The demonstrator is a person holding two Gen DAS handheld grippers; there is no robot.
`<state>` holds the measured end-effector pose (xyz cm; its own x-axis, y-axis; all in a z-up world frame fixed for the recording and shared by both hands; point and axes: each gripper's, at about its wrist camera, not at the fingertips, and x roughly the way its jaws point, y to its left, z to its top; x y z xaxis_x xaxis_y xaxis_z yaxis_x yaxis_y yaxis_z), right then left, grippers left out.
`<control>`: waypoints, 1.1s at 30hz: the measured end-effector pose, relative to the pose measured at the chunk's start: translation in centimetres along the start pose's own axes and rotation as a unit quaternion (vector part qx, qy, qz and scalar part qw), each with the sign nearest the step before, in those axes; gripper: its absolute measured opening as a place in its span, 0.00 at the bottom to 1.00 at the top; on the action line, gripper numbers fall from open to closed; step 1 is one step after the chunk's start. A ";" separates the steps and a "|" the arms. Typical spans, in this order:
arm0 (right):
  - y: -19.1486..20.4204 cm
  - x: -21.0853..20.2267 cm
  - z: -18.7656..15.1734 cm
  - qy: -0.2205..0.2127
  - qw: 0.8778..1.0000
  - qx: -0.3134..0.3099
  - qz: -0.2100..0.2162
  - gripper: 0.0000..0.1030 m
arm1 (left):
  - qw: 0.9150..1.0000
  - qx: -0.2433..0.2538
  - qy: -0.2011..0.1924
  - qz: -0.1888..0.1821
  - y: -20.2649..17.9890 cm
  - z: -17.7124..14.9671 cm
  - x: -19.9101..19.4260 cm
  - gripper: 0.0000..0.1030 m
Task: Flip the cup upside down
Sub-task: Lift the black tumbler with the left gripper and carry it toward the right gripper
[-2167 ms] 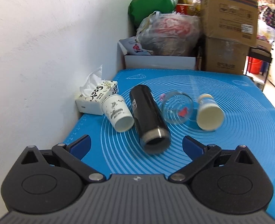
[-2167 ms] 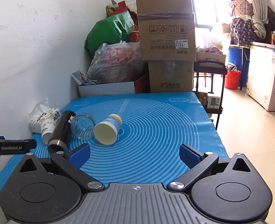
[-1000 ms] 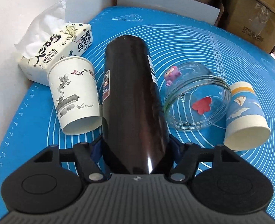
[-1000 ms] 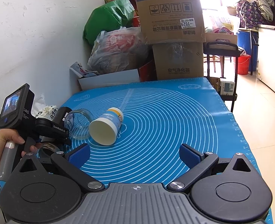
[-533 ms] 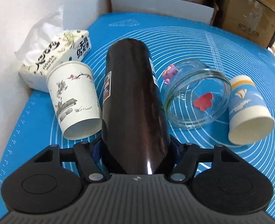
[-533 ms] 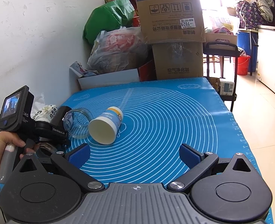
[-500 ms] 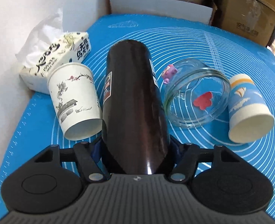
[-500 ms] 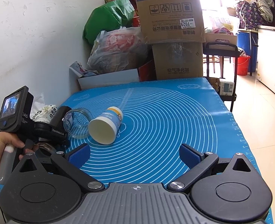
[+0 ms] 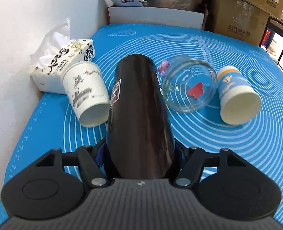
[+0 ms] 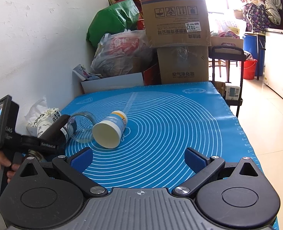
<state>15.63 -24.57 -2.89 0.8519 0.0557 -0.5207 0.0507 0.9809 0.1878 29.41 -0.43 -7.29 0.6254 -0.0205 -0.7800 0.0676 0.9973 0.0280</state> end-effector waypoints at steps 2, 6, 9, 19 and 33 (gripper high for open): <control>0.0 -0.2 0.0 -0.001 1.000 0.000 0.000 1.00 | 1.000 0.001 -0.001 -0.003 0.2 -0.6 -0.4 0.66; 0.1 -0.8 -0.1 -0.004 1.000 0.000 0.002 1.00 | 1.000 0.006 -0.003 -0.008 0.5 -2.3 -1.7 0.66; 0.3 -1.2 -0.2 -0.004 1.000 -0.004 0.005 1.00 | 1.000 0.010 -0.005 -0.009 0.5 -3.8 -2.8 0.66; 1.3 -2.2 -0.8 0.000 1.000 -0.016 0.012 1.00 | 0.999 0.020 -0.001 -0.029 0.4 -7.8 -5.8 0.66; 1.2 -2.5 -1.7 0.019 1.000 -0.018 0.007 1.00 | 0.999 0.019 0.015 -0.038 0.1 -10.6 -6.6 0.67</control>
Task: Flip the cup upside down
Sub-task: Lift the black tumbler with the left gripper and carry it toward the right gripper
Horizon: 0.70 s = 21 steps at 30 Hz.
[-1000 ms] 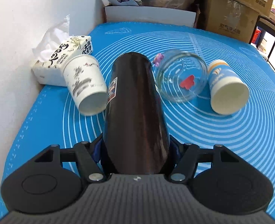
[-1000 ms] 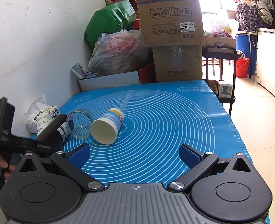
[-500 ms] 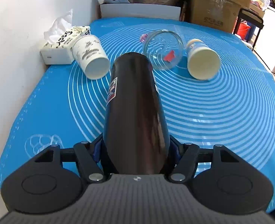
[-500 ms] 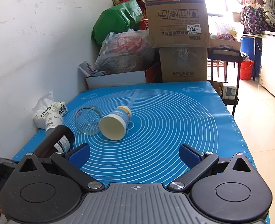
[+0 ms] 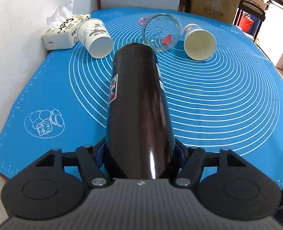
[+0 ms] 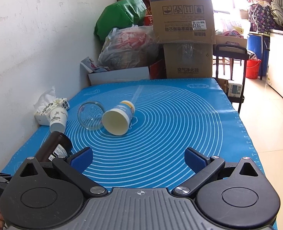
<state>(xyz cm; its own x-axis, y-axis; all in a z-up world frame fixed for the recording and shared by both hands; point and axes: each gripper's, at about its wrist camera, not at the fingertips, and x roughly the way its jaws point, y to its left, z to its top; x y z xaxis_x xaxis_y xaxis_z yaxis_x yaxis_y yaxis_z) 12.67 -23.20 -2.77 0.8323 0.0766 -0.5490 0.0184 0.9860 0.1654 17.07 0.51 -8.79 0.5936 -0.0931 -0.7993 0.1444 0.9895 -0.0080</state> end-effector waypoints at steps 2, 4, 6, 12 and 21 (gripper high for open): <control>0.0 0.1 -0.1 0.004 1.000 -0.001 -0.001 1.00 | 1.000 0.000 0.000 0.000 0.0 0.0 0.0 0.67; 0.0 0.3 -0.2 0.009 1.000 0.000 -0.002 1.00 | 1.000 -0.001 0.001 -0.003 0.0 0.0 -0.1 0.67; 0.1 0.5 -0.3 0.014 1.000 0.001 -0.002 1.00 | 1.000 -0.002 0.002 -0.004 0.0 0.1 -0.1 0.67; 0.5 0.8 -0.5 0.023 1.000 -0.001 -0.001 1.00 | 1.000 -0.026 0.002 -0.009 0.8 0.4 -0.2 0.83; 1.8 0.2 -0.4 0.027 1.000 -0.007 0.006 1.00 | 1.000 -0.007 -0.025 0.003 0.8 0.2 -2.0 0.86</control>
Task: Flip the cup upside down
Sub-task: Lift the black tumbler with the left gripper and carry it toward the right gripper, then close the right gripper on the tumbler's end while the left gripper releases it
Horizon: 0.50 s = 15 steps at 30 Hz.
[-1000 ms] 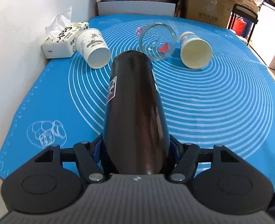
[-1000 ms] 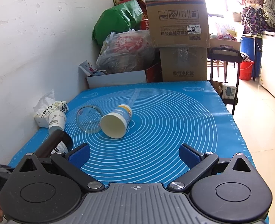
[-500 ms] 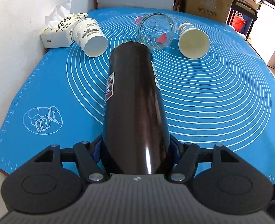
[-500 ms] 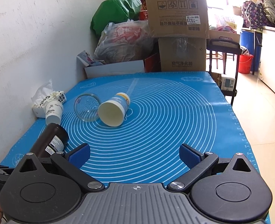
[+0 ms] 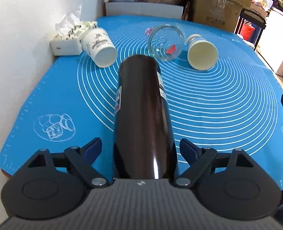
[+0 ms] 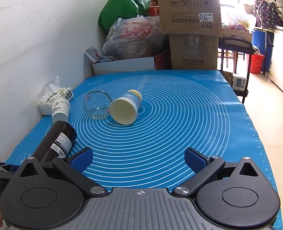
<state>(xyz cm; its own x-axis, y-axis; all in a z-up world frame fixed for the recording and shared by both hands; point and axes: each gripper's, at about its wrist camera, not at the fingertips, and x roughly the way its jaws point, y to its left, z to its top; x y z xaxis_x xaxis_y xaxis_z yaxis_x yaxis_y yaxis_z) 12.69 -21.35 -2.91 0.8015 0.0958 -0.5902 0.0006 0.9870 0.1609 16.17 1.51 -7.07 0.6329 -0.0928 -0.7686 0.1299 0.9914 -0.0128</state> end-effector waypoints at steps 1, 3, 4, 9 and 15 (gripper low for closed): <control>0.2 -0.2 0.0 -0.001 1.000 -0.001 0.001 1.00 | 1.000 0.004 -0.003 -0.002 0.0 0.0 -0.3 0.86; 0.6 -0.5 0.1 -0.002 1.000 -0.001 0.002 1.00 | 1.000 0.011 -0.008 -0.011 0.2 0.0 -1.0 0.87; 0.8 -0.7 0.2 -0.003 1.000 -0.002 0.003 1.00 | 1.000 0.011 -0.011 -0.013 0.4 0.1 -1.4 0.87; 2.1 -1.8 0.5 -0.005 1.000 0.000 0.010 1.00 | 0.999 0.003 -0.033 -0.009 1.7 0.2 -3.7 0.89; 4.0 -3.3 1.1 -0.010 1.000 -0.006 0.023 1.00 | 0.998 -0.001 -0.059 0.008 3.5 0.5 -5.9 0.91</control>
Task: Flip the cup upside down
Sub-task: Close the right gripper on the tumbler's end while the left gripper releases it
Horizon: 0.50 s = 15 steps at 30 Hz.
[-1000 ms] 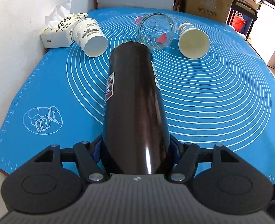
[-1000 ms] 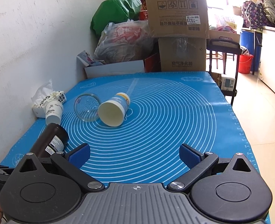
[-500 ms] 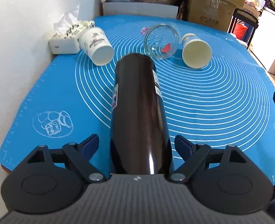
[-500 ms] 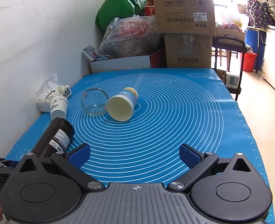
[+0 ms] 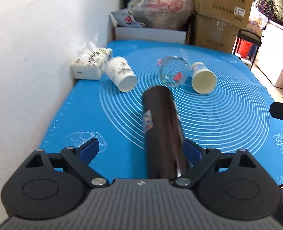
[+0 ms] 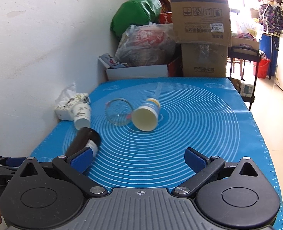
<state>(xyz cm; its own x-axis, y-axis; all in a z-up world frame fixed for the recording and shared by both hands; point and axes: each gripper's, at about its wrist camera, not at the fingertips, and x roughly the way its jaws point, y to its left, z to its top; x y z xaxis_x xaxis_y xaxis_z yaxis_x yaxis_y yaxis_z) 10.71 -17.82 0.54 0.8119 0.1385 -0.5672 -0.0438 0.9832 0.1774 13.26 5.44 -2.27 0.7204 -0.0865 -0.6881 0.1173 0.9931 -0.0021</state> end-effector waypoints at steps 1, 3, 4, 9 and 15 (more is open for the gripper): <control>0.3 -0.1 0.1 0.001 1.000 -0.001 0.002 1.00 | 1.000 0.000 -0.003 0.002 0.3 0.0 -0.2 0.91; 1.2 -0.1 0.3 0.008 1.000 -0.006 0.008 1.00 | 1.000 0.000 -0.007 0.009 1.0 0.0 -0.6 0.91; 1.6 0.0 0.4 0.012 1.000 -0.008 0.011 1.00 | 1.000 0.000 -0.008 0.011 1.3 0.0 -0.7 0.91; 3.9 1.0 1.0 0.035 0.999 -0.022 0.018 1.00 | 1.000 -0.006 -0.010 0.018 3.3 0.1 -0.5 0.91; 7.1 3.6 2.0 0.072 0.996 -0.035 0.032 1.00 | 0.999 -0.016 -0.006 0.038 5.9 0.3 1.2 0.91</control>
<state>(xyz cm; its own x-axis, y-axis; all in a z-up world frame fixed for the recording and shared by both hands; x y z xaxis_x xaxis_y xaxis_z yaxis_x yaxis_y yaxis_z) 14.49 -10.63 1.34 0.7142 0.2120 -0.6670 -0.1378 0.9770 0.1630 15.03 11.22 -2.89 0.7342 -0.0120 -0.6788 0.0406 0.9988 0.0263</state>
